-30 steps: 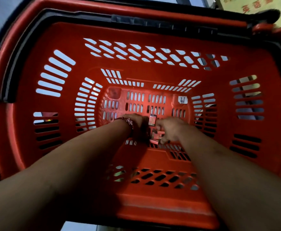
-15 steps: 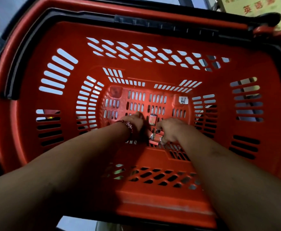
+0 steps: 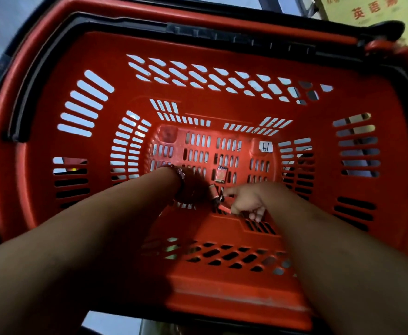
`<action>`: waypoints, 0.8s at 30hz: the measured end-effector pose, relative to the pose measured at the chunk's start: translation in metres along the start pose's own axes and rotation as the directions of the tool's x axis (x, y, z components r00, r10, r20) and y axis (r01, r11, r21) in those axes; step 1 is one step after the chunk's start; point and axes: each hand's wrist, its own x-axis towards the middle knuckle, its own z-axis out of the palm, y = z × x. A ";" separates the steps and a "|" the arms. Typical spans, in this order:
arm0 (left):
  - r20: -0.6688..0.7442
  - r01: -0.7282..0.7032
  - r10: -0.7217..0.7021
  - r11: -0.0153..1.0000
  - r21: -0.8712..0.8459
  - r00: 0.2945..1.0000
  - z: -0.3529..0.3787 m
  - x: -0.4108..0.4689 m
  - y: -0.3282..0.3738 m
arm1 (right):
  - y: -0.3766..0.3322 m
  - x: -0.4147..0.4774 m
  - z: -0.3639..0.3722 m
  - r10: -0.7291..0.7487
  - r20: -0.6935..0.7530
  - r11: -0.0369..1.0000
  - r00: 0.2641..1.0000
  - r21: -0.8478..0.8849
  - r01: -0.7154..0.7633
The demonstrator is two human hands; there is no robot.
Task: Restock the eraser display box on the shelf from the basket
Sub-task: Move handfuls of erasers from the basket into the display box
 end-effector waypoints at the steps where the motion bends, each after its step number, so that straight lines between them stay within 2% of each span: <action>1: -0.016 -0.055 0.055 0.998 -0.021 0.998 0.000 0.003 -0.001 | 0.000 0.000 0.000 0.008 0.020 1.000 1.000 0.019 -0.008; 3: 0.014 -0.104 0.104 0.994 -0.011 0.994 -0.002 0.007 0.000 | 0.000 0.000 -0.002 0.011 0.045 0.999 0.999 0.039 -0.012; 7: 0.073 -0.035 0.034 0.999 0.014 0.997 -0.002 0.014 -0.007 | -0.002 -0.004 -0.004 0.032 0.102 0.990 0.994 0.136 -0.046; 10: 0.024 -0.021 0.021 1.000 0.002 0.999 -0.006 0.003 -0.005 | -0.005 -0.004 -0.002 0.062 0.131 0.983 0.989 0.164 -0.084; 11: 0.009 -0.043 0.043 0.999 0.003 0.999 -0.009 -0.012 0.001 | -0.006 -0.003 -0.002 0.073 0.124 0.980 0.990 0.175 -0.094; 14: 0.000 -0.049 0.049 0.999 0.019 0.999 0.008 0.026 -0.016 | -0.007 0.003 0.001 0.070 0.105 0.982 0.992 0.169 -0.087; 15: 0.002 -0.078 0.078 0.997 0.026 0.997 0.009 0.031 -0.017 | -0.009 0.003 0.003 0.034 0.081 0.992 0.996 0.122 -0.044; 17: -0.004 -0.046 0.046 0.999 0.007 0.999 0.009 0.030 -0.020 | -0.012 -0.001 0.008 -0.041 -0.026 0.998 0.999 -0.041 0.040; 19: -0.039 -0.095 0.091 0.990 -0.106 0.995 0.007 0.033 -0.022 | -0.013 0.001 0.012 -0.072 -0.143 0.990 0.987 -0.134 0.052; 21: -0.025 -0.154 0.152 0.975 -0.161 0.988 0.008 0.032 -0.026 | -0.013 0.005 0.014 -0.061 -0.156 0.991 0.986 -0.129 0.040; 24: -0.091 -0.198 0.182 0.954 -0.223 0.979 0.005 0.036 -0.039 | -0.008 0.006 0.007 -0.024 -0.092 1.000 0.995 -0.005 0.024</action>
